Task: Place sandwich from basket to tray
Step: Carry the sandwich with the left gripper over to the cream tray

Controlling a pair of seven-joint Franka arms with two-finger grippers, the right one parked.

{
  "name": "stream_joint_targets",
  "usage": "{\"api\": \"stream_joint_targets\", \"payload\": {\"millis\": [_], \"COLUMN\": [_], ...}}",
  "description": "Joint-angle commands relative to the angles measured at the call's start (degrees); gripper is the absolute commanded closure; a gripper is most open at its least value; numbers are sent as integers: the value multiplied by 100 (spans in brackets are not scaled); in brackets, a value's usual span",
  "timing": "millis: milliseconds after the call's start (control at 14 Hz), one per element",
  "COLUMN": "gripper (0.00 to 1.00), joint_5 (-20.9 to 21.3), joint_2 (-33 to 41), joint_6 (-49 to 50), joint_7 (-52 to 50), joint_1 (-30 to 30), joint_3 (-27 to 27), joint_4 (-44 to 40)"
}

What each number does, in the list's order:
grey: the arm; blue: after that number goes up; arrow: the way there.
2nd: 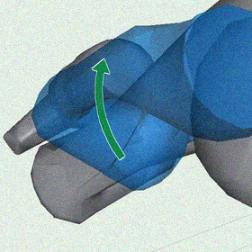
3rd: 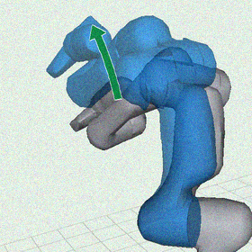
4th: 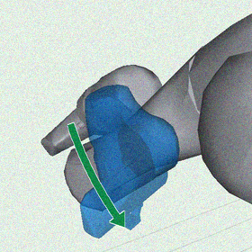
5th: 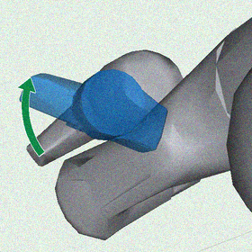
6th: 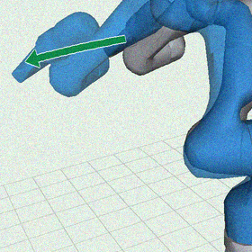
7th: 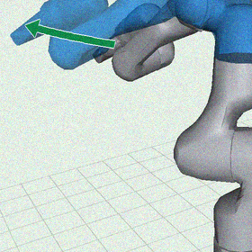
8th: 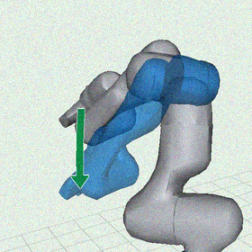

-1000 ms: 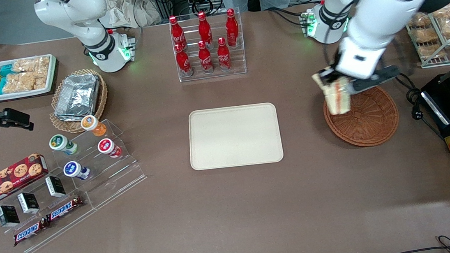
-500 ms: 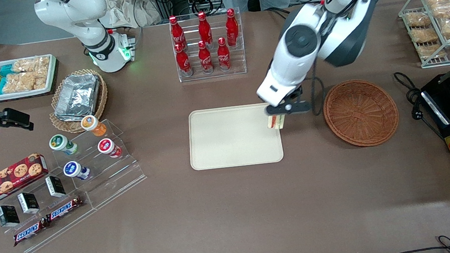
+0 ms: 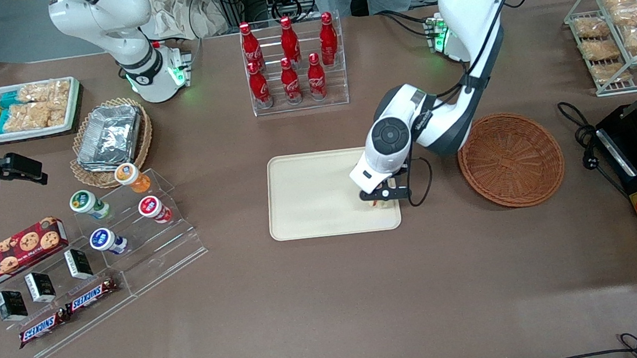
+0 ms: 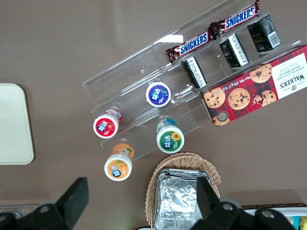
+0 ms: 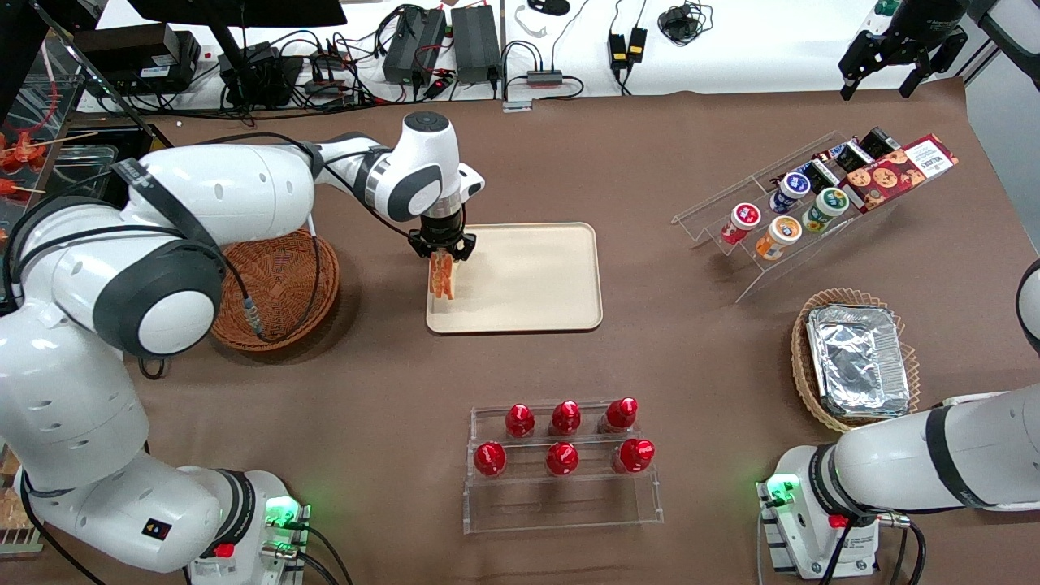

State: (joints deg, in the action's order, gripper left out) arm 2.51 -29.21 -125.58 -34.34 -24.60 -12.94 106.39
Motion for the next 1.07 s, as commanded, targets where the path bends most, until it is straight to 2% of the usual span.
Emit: {"api": "stream_joint_targets", "payload": {"millis": [0, 71, 143, 214, 286, 357, 786, 1000], "gripper": [100, 100, 92, 72, 8, 0, 0, 0], "joint_5": [319, 372, 373, 356, 373, 373, 338, 364], "joint_2": [-189, -233, -303, -348, -400, -427, -419, -235], "joint_6": [-45, -150, -177, -177, -195, -186, -169, 636], "joint_7": [-230, -239, -266, -440, -659, -783, -810, -802], "joint_1": [-89, -80, -71, -89, -97, -89, -71, -115], "joint_3": [46, 46, 46, 46, 37, 37, 28, 20], "joint_4": [-127, -101, -101, -127, -144, -162, -215, -643]}}
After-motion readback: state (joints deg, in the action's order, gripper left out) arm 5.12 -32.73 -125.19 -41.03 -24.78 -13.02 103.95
